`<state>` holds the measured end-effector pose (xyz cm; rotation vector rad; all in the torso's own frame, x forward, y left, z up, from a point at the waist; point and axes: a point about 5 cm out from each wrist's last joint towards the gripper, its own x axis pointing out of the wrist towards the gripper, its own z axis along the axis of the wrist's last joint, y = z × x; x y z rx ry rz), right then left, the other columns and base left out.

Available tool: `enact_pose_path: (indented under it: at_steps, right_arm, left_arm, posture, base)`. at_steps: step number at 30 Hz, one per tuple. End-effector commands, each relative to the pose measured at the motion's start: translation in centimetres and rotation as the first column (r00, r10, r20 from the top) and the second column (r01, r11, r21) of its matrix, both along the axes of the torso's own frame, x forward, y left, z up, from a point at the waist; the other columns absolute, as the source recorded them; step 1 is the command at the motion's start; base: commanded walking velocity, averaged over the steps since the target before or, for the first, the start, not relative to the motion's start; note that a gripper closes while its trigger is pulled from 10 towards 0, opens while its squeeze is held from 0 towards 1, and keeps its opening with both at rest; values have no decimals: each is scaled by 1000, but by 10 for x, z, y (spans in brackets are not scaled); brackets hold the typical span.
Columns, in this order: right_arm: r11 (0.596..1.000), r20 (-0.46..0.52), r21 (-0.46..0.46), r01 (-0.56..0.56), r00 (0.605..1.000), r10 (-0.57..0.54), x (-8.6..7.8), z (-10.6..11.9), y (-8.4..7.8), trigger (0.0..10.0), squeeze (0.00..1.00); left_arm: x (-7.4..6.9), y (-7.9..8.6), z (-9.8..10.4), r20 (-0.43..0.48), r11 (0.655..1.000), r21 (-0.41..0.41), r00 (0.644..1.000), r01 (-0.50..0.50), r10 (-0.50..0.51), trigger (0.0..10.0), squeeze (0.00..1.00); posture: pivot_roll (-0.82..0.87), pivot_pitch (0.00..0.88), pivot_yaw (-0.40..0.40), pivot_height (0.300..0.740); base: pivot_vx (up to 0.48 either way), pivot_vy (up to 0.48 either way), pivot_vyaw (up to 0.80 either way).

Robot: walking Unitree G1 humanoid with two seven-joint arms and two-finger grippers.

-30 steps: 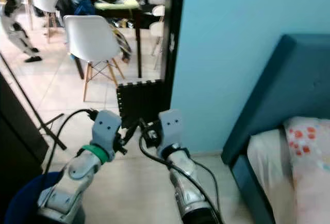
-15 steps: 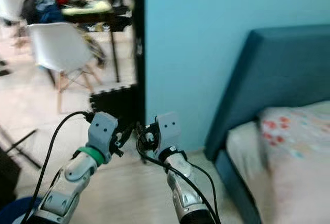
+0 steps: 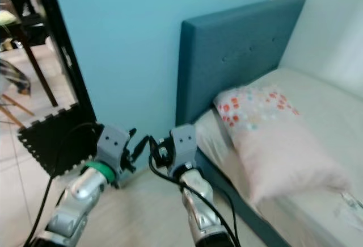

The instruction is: Clean up the room

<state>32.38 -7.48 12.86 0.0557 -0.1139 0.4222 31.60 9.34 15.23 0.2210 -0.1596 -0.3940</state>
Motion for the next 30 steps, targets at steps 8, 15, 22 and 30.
enact_pose_path:
  at_steps: [8,15,22,30]
  right_arm:
    - [1000,-11,30,-8,1000,8,-1,0,5,10000,0]
    - [999,-12,33,-5,1000,6,-1,0,5,10000,0]
    - [999,-12,33,-4,1000,4,-1,0,4,10000,0]
    - [999,-13,32,-4,1000,5,-1,0,4,10000,0]
  left_arm:
    - [-1,4,-3,-6,1000,3,1000,-10,10,10000,0]
    - [0,2,-1,7,1000,-3,1000,-6,6,10000,0]
    - [-1,1,0,13,1000,-7,1000,0,0,10000,0]
    - [-1,0,0,16,1000,-9,1000,6,-6,10000,0]
  posture:
    - [-145,24,70,735]
    - [-148,26,73,735]
    - [-149,27,72,735]
    - [-149,27,70,735]
  base:
    - [0,0,-800]
    - [198,0,-800]
    - [470,0,-800]
    - [450,0,-800]
